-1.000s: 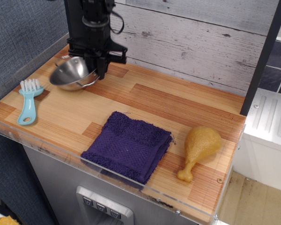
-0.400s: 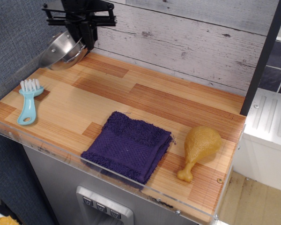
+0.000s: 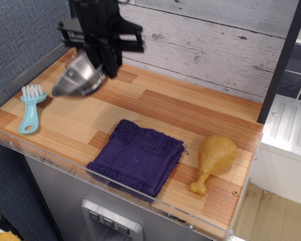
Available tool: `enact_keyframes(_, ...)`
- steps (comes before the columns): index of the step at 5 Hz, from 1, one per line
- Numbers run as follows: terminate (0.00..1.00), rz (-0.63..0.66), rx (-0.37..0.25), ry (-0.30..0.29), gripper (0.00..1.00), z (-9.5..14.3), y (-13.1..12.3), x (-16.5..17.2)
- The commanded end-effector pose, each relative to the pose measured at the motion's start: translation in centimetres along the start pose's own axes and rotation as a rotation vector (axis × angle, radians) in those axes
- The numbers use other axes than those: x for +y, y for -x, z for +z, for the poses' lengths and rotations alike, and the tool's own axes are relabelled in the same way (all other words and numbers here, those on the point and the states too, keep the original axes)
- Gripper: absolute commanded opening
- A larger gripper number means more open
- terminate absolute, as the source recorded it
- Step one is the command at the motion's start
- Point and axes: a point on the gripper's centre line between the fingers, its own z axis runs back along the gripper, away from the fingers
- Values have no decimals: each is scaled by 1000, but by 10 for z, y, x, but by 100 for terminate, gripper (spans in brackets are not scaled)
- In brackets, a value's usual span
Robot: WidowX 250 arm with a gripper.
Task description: Place the bowl on the purple towel
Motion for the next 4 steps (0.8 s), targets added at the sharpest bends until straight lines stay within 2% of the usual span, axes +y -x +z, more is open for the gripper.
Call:
enact_keyframes(1,0,-78,-3,-15,0,-4,25,-23)
enact_keyframes(4,0,-160,49,-69,0,-28,51,-47)
